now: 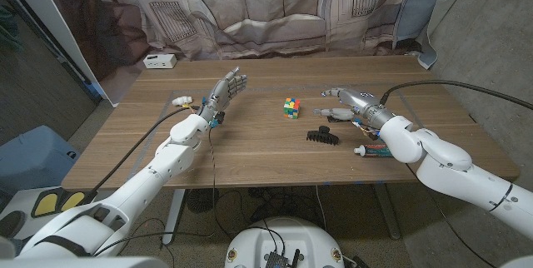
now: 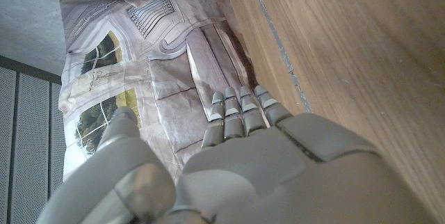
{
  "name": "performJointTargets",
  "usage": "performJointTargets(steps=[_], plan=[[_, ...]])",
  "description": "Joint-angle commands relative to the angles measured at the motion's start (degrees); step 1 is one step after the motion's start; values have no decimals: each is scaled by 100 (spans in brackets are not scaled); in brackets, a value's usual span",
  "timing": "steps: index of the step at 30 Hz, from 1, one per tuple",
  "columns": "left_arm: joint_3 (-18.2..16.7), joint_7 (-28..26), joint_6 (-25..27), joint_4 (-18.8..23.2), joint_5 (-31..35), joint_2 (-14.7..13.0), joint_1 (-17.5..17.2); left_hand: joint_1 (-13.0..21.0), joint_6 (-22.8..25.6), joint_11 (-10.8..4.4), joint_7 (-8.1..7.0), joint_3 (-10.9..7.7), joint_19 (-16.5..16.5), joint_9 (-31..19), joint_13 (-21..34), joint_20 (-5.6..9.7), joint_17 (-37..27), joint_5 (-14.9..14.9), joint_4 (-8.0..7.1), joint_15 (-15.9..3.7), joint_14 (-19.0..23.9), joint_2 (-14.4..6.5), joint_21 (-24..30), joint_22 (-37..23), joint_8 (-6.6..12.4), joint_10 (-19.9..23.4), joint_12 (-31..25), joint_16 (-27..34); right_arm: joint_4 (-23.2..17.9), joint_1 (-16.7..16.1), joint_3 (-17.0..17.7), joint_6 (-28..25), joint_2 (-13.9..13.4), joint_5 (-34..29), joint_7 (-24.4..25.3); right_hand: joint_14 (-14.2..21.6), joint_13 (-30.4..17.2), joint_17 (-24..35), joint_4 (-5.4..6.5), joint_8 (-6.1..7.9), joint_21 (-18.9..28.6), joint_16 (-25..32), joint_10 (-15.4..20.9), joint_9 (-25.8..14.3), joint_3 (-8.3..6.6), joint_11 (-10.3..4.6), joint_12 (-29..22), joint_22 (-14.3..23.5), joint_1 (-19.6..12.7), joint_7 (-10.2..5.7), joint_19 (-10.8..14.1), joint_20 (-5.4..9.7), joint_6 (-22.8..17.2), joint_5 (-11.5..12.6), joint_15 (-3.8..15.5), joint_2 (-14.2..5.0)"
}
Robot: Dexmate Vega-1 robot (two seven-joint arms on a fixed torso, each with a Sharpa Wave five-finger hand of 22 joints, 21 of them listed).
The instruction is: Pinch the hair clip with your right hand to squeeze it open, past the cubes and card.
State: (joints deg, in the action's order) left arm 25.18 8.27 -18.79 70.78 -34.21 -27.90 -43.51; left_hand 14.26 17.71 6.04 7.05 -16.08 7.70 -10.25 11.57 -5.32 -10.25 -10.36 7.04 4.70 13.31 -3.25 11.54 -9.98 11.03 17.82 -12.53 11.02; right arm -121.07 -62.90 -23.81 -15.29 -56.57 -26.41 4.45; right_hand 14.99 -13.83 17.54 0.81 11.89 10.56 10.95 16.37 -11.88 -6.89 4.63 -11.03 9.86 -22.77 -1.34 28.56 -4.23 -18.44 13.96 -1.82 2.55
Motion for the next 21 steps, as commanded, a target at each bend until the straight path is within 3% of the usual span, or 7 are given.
performJointTargets(steps=[1, 7, 15, 21], plan=[[17, -8, 120, 200, 28, -97, -31, 3, 24, -1, 14, -30, 20, -21, 13, 35, -10, 0, 17, 6, 39, -61, -8, -29, -6, 38, -4, -9, 552, -106, 266, 1195, 312, 844, 961, -26, 6, -12, 24, 40, 0, 2, 37, -23, -24, 37, -17, 14, 52, 43, -23, 61, -16, -39, -4, -10], [30, -97, 162, 325, 128, -166, -42, 3, 18, -3, 9, -31, 21, -21, 13, 33, -10, 0, 18, 3, 40, -60, -8, -29, -9, 37, -3, -9, 1020, -1, 267, 1974, 508, 1200, 1156, -21, 31, -70, -13, -24, 27, 16, 65, -11, -56, 105, -39, 11, 3, 258, 1, 172, 122, -54, 7, -56], [33, -149, 141, 310, 165, -119, 34, 0, 8, -12, 12, -29, 22, -21, 13, 31, -10, 1, 18, 5, 42, -56, -9, -29, -14, 25, 2, -9, 1332, 69, 383, 2625, 619, 1928, 902, -87, 75, -136, -49, -87, 14, 1, 59, 13, -67, 94, -33, 6, -17, 531, -61, 264, 296, -80, -7, -69], [67, -47, -58, 199, 225, -58, 123, -7, 6, -16, 12, -26, 22, -21, 13, 36, -10, 3, 17, 4, 39, -50, -10, -29, -14, 29, 1, -11, 1597, -31, 524, 3193, 933, 2481, 1014, -261, 122, -185, -55, -24, -38, -32, -27, 34, -53, 177, 0, 4, 20, 554, -295, 266, 158, -102, -96, -70]])
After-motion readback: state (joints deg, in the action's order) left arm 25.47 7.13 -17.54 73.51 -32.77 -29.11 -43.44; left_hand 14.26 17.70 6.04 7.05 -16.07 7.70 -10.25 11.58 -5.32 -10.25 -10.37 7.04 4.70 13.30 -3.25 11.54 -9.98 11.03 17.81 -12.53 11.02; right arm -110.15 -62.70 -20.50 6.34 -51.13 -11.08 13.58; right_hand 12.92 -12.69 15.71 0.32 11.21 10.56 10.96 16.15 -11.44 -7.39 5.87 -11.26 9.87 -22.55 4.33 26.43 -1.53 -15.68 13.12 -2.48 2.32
